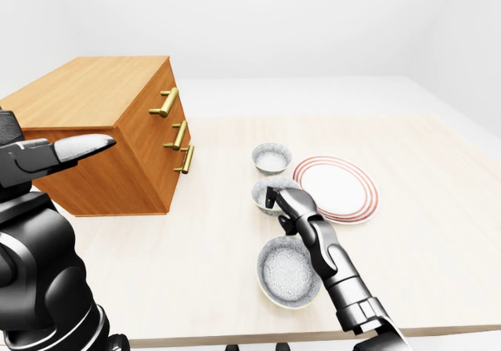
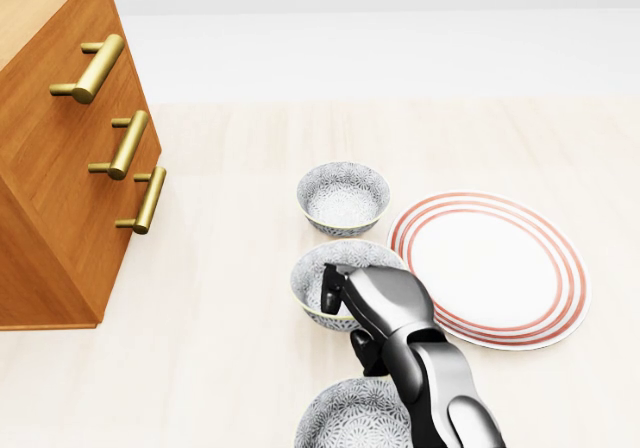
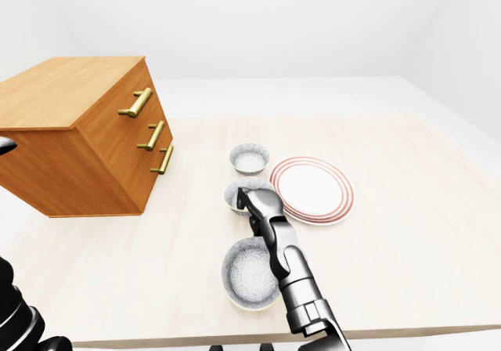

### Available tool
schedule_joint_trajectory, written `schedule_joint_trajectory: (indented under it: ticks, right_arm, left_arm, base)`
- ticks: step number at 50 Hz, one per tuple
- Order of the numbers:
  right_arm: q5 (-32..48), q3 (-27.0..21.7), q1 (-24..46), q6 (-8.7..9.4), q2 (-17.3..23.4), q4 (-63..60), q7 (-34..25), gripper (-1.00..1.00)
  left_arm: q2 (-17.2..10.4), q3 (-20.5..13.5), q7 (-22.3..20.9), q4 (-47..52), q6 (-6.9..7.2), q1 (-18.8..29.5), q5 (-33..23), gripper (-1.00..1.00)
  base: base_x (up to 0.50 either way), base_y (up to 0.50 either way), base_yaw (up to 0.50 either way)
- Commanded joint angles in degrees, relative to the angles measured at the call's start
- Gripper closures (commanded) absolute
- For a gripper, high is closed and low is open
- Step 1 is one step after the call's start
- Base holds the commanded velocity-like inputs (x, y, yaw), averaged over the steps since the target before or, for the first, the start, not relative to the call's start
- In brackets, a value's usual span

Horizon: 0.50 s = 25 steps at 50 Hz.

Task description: Put the bowl in the middle on the plate.

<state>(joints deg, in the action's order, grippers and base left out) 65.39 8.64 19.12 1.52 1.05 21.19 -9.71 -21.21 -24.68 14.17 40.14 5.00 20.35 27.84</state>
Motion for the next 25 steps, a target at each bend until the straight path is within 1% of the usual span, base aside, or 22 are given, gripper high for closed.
schedule_joint_trajectory:
  ticks: [1,14,25]
  right_arm:
    - [0.6,-0.4,0.9,0.13,0.0,-1.7,-0.5,1.0]
    - [1.0,-0.5,1.5,0.5,-0.2,-4.2,-2.1,1.0]
    - [1.9,0.0,0.6,1.2,-0.8,-8.8,-4.5,1.0]
  left_arm:
    - [0.1,0.0,0.0,0.1,0.0,-0.1,0.0,-1.0]
    - [0.1,0.0,-0.1,0.1,0.0,-0.1,-0.1,-1.0]
    - [0.1,0.0,-0.1,0.1,0.0,-0.1,-0.2,-1.0]
  base:
    - [0.0,0.0,0.0]
    - [0.0,0.0,0.0]
    - [0.0,0.0,0.0]
